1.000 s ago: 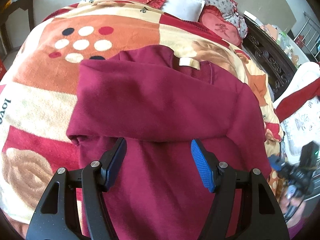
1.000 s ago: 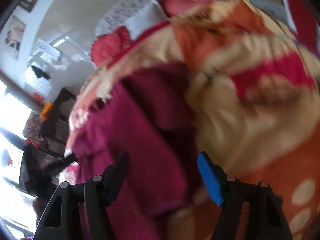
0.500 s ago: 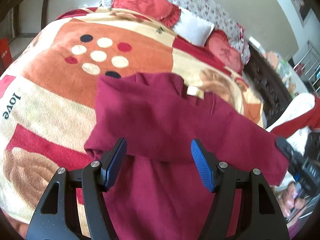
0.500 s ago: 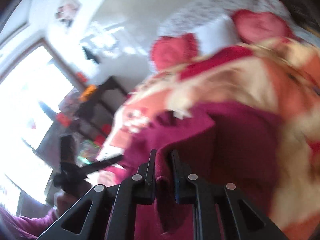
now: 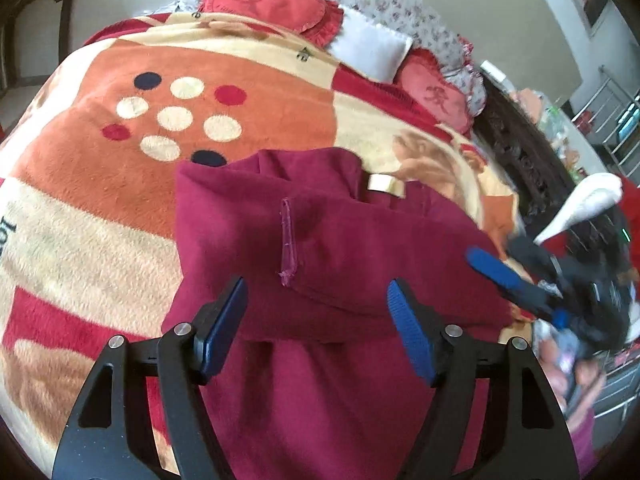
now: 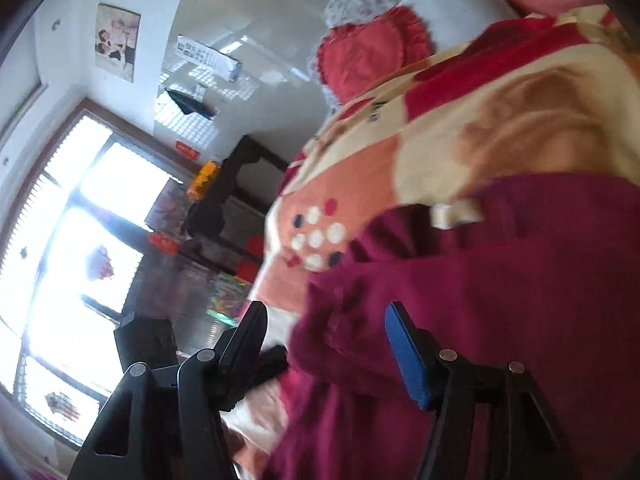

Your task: Fold small clothes

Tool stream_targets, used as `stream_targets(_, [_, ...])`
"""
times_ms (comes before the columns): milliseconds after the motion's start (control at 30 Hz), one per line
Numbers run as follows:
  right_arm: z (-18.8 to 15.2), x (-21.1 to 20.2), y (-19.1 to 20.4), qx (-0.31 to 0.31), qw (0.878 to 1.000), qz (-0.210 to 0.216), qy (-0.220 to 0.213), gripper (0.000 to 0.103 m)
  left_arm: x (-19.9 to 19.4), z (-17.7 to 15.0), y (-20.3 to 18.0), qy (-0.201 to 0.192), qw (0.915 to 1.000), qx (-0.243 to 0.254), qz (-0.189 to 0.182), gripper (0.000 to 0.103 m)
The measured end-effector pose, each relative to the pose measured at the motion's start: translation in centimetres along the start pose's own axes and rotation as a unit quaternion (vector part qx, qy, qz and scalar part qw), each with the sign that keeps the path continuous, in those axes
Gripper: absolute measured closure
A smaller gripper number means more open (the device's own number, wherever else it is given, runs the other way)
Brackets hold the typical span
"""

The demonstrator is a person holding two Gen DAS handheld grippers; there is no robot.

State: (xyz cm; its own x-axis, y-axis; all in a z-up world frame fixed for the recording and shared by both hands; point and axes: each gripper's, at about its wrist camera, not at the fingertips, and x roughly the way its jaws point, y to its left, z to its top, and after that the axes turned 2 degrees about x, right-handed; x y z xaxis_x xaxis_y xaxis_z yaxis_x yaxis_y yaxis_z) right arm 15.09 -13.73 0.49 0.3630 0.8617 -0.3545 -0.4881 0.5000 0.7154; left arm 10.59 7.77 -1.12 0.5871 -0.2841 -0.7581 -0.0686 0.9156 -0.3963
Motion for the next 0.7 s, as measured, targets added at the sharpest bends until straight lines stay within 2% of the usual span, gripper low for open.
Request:
stream_targets(100, [-2.0,-3.1,-1.3,-0.015,0.999,-0.047,-0.006,0.044,1.3,0.6,-0.7,0.007,0.9999,0.012,0.010,0.030])
stream_targets(233, [-4.2,-6.6,-3.2,-0.009,0.996,-0.086,-0.014,0.044,3.4,1.2,-1.8,0.018,0.9992,0.024,0.025,0.030])
stream_targets(333, [-5.5,-8.7,-5.0,0.031,0.996,-0.078,-0.030,0.044,5.1,1.8,-2.0,0.032,0.9983,0.019,0.045,0.030])
stream_targets(400, [-6.2,-9.7,-6.3,0.068,0.995,-0.066,-0.041,0.044,6.5,2.0,-2.4,0.050,0.9964,0.026,0.063,0.035])
stream_targets(433, [-6.5,-10.3,-6.7,0.078,0.994,-0.062,-0.046,0.044,7.0,1.8,-2.7,0.057,0.9955,0.032,0.068,0.040])
stream_targets(500, [-6.9,-10.9,-7.4,0.091,0.993,-0.060,-0.053,0.044,7.8,1.5,-3.4,0.065,0.9929,0.056,0.083,0.057])
stream_targets(533, [-7.0,-11.3,-7.5,0.092,0.992,-0.067,-0.056,0.044,8.0,1.3,-3.7,0.067,0.9915,0.065,0.091,0.079])
stream_targets(567, [-7.1,-11.8,-7.5,0.091,0.991,-0.072,-0.061,0.044,8.1,1.3,-3.7,0.070,0.9916,0.067,0.086,0.085])
stream_targets(700, [-6.5,-13.8,-7.6,0.094,0.988,-0.078,-0.091,0.044,5.3,2.2,-4.4,0.036,0.9950,0.072,0.060,0.090])
